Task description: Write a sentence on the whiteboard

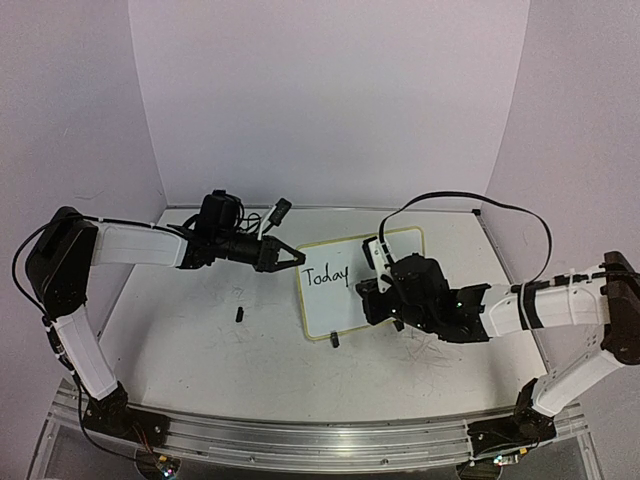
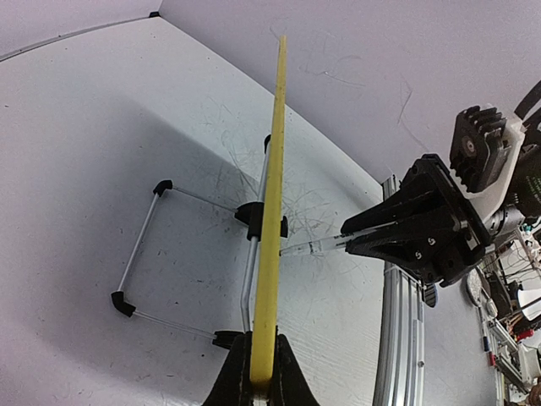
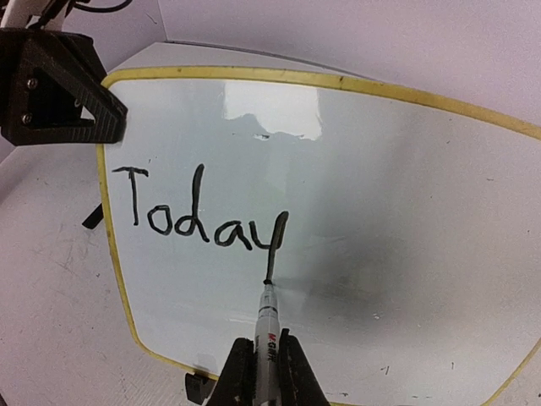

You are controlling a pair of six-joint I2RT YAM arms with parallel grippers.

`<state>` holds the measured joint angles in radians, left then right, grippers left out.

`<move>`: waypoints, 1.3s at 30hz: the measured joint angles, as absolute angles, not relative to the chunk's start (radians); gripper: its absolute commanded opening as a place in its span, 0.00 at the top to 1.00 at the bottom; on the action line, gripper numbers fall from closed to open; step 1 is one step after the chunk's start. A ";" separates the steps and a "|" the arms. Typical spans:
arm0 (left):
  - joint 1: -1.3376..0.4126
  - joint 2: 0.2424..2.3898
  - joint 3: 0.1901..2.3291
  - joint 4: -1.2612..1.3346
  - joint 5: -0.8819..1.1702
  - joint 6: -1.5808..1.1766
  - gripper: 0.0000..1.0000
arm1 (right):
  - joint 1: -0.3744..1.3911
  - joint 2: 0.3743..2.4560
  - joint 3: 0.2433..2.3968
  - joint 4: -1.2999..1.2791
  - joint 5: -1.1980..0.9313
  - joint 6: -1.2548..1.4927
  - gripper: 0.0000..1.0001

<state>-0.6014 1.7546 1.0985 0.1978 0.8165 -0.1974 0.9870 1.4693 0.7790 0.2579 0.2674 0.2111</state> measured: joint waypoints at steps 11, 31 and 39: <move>-0.601 1.753 1.098 0.198 0.816 -0.197 1.00 | 0.994 1.478 0.778 0.253 0.233 0.213 1.00; -0.602 1.741 1.095 0.182 0.806 -0.188 1.00 | 0.984 1.240 0.737 0.326 0.271 0.076 1.00; -0.610 1.707 1.091 0.137 0.750 -0.193 1.00 | 0.984 1.242 0.740 0.343 0.259 0.033 1.00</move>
<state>-0.6098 1.7067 1.0912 0.1374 0.7504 -0.1932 0.9840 1.2424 0.7403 0.3431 0.2587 0.0329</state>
